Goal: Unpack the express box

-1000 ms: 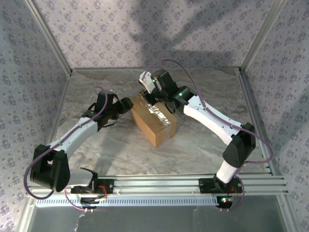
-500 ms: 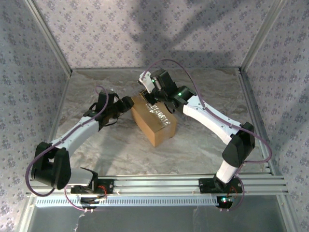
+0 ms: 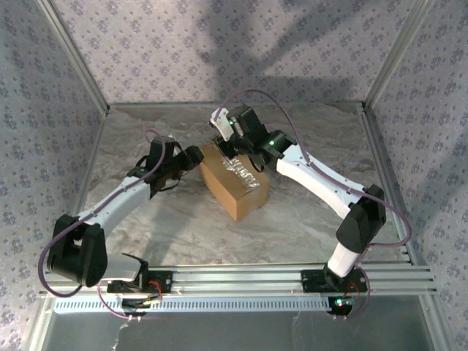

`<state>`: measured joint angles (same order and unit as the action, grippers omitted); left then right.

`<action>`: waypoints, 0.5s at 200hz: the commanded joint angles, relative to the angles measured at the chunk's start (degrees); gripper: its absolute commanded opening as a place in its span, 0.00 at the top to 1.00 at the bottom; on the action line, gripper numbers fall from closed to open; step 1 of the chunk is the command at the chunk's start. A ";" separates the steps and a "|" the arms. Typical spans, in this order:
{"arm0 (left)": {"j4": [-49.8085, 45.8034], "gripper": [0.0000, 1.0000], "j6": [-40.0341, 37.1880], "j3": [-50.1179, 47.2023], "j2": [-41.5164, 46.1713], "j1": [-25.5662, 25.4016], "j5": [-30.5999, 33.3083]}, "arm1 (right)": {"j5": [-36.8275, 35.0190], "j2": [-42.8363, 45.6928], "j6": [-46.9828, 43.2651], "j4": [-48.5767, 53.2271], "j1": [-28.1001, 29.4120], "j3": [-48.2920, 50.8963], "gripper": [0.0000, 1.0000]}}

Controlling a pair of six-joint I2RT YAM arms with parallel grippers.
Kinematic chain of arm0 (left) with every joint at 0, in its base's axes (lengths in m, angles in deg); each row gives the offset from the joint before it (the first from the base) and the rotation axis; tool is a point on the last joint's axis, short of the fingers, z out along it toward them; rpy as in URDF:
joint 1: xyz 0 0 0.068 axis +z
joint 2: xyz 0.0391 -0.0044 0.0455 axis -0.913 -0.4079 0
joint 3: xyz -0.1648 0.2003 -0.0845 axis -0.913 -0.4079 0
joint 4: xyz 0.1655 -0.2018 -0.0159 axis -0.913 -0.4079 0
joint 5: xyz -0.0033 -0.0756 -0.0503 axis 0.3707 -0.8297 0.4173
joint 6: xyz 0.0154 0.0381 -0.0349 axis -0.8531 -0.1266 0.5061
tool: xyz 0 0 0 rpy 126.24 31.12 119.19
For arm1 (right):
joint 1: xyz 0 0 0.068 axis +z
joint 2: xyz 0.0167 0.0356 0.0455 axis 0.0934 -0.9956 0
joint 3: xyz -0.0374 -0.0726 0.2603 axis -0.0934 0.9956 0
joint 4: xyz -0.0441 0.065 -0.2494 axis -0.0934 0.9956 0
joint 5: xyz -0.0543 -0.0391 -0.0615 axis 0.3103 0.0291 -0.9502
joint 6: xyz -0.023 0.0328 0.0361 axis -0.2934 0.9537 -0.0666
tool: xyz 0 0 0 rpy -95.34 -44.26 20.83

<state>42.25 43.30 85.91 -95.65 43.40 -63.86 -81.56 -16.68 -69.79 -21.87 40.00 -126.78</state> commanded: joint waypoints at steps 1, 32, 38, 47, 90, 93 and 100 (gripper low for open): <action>-2.21 0.29 0.74 -1.65 -0.12 -1.43 -0.25 | -0.57 -1.20 1.23 1.74 0.16 0.07 1.00; -1.67 0.29 1.47 -2.23 -0.28 -2.44 -0.05 | -0.20 -1.10 1.33 1.74 0.23 0.95 1.00; -1.65 0.30 1.47 -2.23 -0.37 -2.44 0.01 | -0.21 -1.09 1.24 1.79 0.25 1.15 1.00; -1.82 0.30 1.39 -2.33 -0.24 -2.43 0.31 | -0.31 -0.84 1.07 1.93 0.19 1.34 1.00; -4.65 0.30 -0.89 -0.52 0.33 -1.97 3.44 | -0.41 0.37 0.39 2.25 -0.04 2.39 1.00; -4.70 0.29 -0.89 -0.46 0.35 -1.85 3.51 | -0.33 0.46 0.47 2.30 -0.10 2.41 1.00; -4.74 0.30 -0.89 -0.45 0.23 -1.58 3.52 | -0.08 0.62 0.53 2.31 -0.25 2.41 1.00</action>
<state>43.24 44.02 85.17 -95.36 41.44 -62.70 -81.98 -16.59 -69.79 -22.73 40.00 -125.95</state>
